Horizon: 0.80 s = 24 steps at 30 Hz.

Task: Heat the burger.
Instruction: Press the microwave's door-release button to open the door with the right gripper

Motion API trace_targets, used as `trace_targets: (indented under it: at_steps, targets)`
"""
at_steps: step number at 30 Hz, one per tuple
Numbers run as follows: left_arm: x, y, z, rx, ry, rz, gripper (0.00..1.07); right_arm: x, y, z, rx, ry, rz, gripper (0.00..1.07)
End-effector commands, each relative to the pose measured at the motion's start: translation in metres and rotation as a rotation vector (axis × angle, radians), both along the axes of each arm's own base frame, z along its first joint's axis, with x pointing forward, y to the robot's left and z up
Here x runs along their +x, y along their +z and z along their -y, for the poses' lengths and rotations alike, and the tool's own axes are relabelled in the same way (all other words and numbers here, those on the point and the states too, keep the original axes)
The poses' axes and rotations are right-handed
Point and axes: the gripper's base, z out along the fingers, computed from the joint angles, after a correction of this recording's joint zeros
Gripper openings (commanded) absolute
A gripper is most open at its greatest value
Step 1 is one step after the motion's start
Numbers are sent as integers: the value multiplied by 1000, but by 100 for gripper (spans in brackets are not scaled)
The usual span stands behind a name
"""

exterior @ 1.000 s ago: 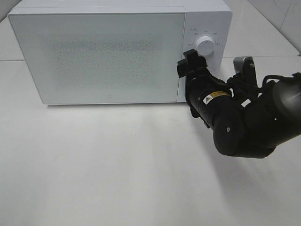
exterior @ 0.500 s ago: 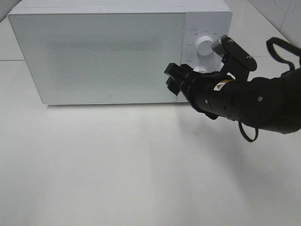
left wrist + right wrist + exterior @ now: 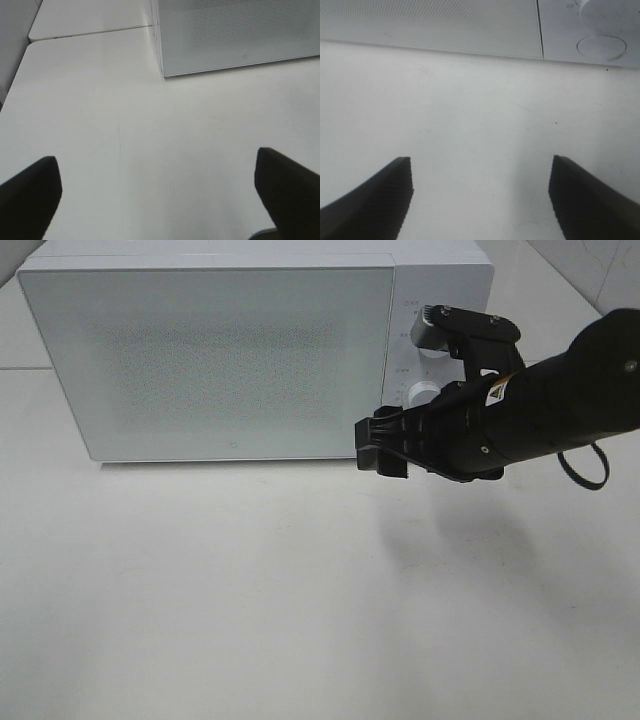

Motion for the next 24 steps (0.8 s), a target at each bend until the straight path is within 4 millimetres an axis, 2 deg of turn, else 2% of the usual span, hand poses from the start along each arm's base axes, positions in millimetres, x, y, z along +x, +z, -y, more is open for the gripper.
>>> trace_targets:
  at_steps: [1, 5, 7, 13, 24]
  targets:
    - [-2, -1, 1, -9, 0, 9, 98, -4, 16, 5, -88, 86, -23, 75]
    - [-2, -1, 1, -9, 0, 9, 98, -10, 30, 9, -130, 123, -33, 75]
    - [-2, -1, 1, -9, 0, 9, 98, -22, 44, 15, -150, 141, -73, 75]
    - [-2, -1, 1, -9, 0, 9, 98, -35, 55, 22, -183, 165, -105, 75]
    - [-2, -1, 1, -9, 0, 9, 98, -85, 94, 47, -230, 240, -147, 75]
